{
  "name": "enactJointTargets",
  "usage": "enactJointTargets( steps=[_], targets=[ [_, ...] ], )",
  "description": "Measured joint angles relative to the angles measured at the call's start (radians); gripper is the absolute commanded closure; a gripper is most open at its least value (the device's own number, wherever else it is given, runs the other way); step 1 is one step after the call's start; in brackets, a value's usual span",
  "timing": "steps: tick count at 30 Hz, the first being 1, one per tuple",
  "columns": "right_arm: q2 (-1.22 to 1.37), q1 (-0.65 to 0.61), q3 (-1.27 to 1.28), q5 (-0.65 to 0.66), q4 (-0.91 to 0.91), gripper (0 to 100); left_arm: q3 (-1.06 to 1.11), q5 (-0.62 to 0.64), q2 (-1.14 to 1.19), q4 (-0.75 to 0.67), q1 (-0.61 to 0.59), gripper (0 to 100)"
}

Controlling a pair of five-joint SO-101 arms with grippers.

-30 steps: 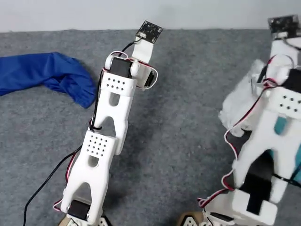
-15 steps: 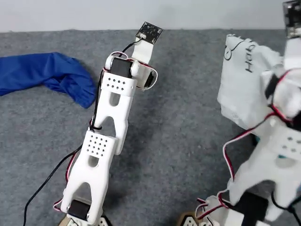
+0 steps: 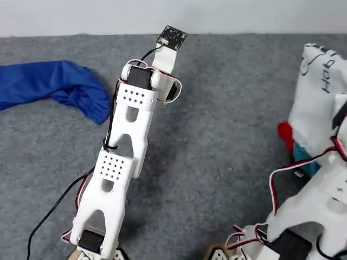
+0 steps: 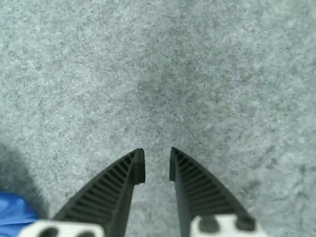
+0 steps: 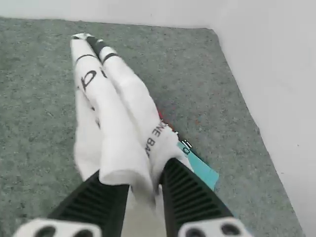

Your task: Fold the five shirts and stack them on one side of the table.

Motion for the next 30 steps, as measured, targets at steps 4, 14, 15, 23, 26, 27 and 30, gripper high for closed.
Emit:
enactJointTargets(
  steps=[4,14,15,23,26,27,30],
  targets=[
    [0.015,0.0,0.0,0.0,0.0,98.9,0.0,0.0,0.0,0.0,0.0,91],
    [0.097,0.117,0.13,0.003,-0.018,98.9,0.0,0.0,0.0,0.0,0.0,91],
    [0.114,0.138,0.164,0.003,-0.044,98.9,0.003,0.0,0.0,0.0,0.0,91],
    [0.264,0.295,0.454,0.003,-0.364,98.9,0.006,0.0,0.0,0.0,0.0,91],
    [0.318,0.331,0.5,0.003,-0.451,98.9,0.015,0.0,0.0,0.0,0.0,91],
    [0.341,0.339,0.503,0.003,-0.471,98.9,0.028,0.0,0.0,0.0,0.0,91],
    [0.414,0.344,0.514,0.003,-0.531,98.6,0.08,0.0,0.0,0.0,0.0,91]
  ],
)
